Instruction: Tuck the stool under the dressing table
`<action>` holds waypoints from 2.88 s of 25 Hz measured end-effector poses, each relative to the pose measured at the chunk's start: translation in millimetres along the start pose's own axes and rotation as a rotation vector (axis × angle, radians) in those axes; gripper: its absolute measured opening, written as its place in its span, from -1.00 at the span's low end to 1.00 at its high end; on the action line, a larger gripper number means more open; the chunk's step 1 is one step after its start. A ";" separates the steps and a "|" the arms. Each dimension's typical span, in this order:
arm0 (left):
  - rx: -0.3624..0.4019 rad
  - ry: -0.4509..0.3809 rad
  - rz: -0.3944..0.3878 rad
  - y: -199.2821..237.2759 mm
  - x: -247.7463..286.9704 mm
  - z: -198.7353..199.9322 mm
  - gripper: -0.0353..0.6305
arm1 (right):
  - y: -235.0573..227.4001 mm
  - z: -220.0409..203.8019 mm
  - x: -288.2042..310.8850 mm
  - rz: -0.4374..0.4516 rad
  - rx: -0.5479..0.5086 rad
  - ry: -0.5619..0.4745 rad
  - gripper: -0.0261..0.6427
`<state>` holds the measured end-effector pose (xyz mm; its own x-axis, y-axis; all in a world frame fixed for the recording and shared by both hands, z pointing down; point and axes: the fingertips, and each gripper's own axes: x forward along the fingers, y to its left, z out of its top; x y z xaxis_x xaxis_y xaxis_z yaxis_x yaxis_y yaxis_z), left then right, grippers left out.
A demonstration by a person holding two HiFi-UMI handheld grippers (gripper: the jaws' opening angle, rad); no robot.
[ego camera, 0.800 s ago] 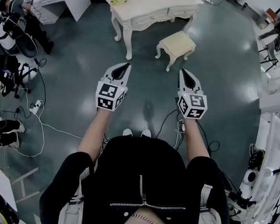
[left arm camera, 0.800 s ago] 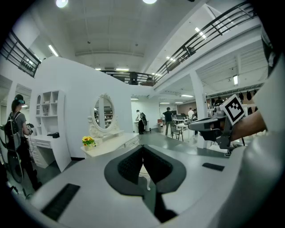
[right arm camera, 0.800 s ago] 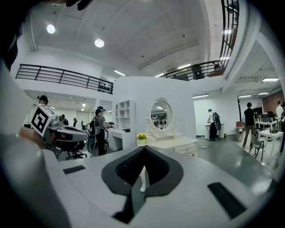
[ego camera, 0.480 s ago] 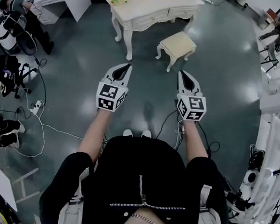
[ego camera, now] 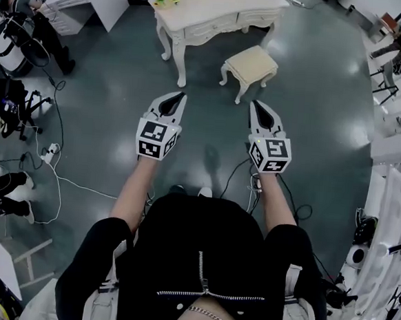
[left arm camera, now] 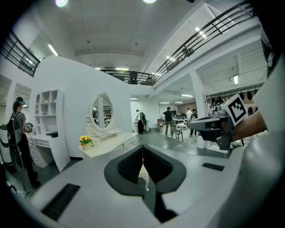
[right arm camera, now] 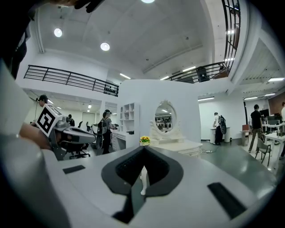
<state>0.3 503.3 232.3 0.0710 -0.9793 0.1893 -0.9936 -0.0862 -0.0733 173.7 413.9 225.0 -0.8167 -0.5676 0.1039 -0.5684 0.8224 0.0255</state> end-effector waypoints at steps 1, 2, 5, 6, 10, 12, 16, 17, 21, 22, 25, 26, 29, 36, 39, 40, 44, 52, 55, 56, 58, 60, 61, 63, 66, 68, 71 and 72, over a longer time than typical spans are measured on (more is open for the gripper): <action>0.000 0.000 0.001 -3.0 2.4 -0.2 -0.83 | -3.3 -0.1 -1.0 -0.001 0.001 -0.002 -0.90; -0.001 0.001 0.003 -6.4 5.5 -0.3 -0.83 | -7.2 -0.5 -2.1 0.000 0.002 -0.002 -0.90; -0.011 0.005 0.000 -13.0 18.1 -0.6 -0.83 | -21.1 -5.7 -1.6 0.003 0.004 0.012 -0.90; -0.015 0.008 -0.004 -13.2 22.2 -1.3 -0.83 | -24.9 -7.9 0.2 0.003 0.006 0.019 -0.90; -0.022 0.001 -0.001 -2.7 41.3 1.0 -0.83 | -38.0 -9.1 15.8 0.001 0.007 0.025 -0.90; -0.027 -0.002 -0.004 2.7 54.0 1.8 -0.83 | -45.0 -10.6 26.3 -0.002 0.011 0.029 -0.90; -0.027 -0.005 -0.022 20.3 88.0 3.6 -0.83 | -59.6 -15.2 59.5 -0.005 0.020 0.040 -0.90; -0.027 -0.007 -0.025 27.3 98.3 4.5 -0.83 | -63.8 -15.5 70.1 -0.007 0.021 0.042 -0.90; -0.025 -0.009 -0.037 58.1 141.8 8.6 -0.83 | -83.1 -15.1 117.3 -0.016 0.025 0.052 -0.90; -0.025 -0.010 -0.041 66.2 152.8 10.7 -0.83 | -88.6 -13.6 129.6 -0.020 0.027 0.054 -0.90; -0.022 -0.009 -0.058 91.8 186.5 19.0 -0.83 | -105.8 -4.8 168.1 -0.035 0.031 0.058 -0.90; -0.020 -0.009 -0.064 100.8 196.9 21.7 -0.83 | -110.7 -1.4 180.8 -0.039 0.031 0.058 -0.90; -0.008 -0.009 -0.078 128.0 225.4 27.3 -0.83 | -122.4 5.3 216.0 -0.051 0.029 0.055 -0.90; -0.010 -0.003 -0.101 175.0 280.8 29.3 -0.83 | -151.9 4.4 274.8 -0.097 0.054 0.064 -0.90; -0.014 0.007 -0.117 186.2 301.9 27.0 -0.83 | -163.1 -1.0 290.7 -0.117 0.068 0.076 -0.90; -0.015 0.011 -0.123 188.6 309.6 26.0 -0.83 | -167.6 -3.7 295.4 -0.124 0.075 0.080 -0.90; -0.018 0.026 -0.148 197.4 344.1 22.5 -0.83 | -186.2 -14.5 314.8 -0.149 0.099 0.095 -0.90; -0.015 0.038 -0.187 208.1 428.1 33.3 -0.83 | -246.3 -19.1 361.3 -0.184 0.122 0.103 -0.90; -0.015 0.053 -0.193 213.7 463.6 41.5 -0.83 | -274.5 -16.9 384.0 -0.188 0.134 0.111 -0.90; -0.015 0.056 -0.193 215.5 475.8 45.6 -0.83 | -284.7 -14.8 392.2 -0.186 0.135 0.113 -0.90; -0.017 0.058 -0.189 219.5 499.8 54.1 -0.83 | -304.7 -9.4 409.0 -0.178 0.134 0.113 -0.90; -0.020 0.060 -0.185 222.7 523.1 60.7 -0.83 | -323.5 -6.3 424.8 -0.170 0.135 0.115 -0.90; -0.020 0.062 -0.185 223.3 534.5 63.0 -0.83 | -332.7 -5.7 431.9 -0.167 0.136 0.116 -0.90; -0.019 0.067 -0.186 223.7 556.7 67.2 -0.83 | -350.8 -5.0 445.1 -0.161 0.143 0.117 -0.90; -0.024 0.069 -0.178 224.8 584.8 73.8 -0.83 | -375.4 -4.5 462.6 -0.149 0.148 0.120 -0.90; -0.026 0.072 -0.175 224.2 597.6 75.3 -0.83 | -387.7 -7.5 470.3 -0.142 0.152 0.125 -0.90; -0.022 0.076 -0.179 223.6 614.4 75.9 -0.83 | -403.4 -12.1 479.9 -0.144 0.161 0.127 -0.90; -0.021 0.079 -0.181 224.0 618.8 75.1 -0.83 | -406.6 -14.0 482.7 -0.145 0.166 0.127 -0.90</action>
<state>-171.7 -135.8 259.5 0.2420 -0.9308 0.2740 -0.9670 -0.2547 -0.0111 11.9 -193.9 278.7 -0.7120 -0.6617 0.2351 -0.6961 0.7089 -0.1130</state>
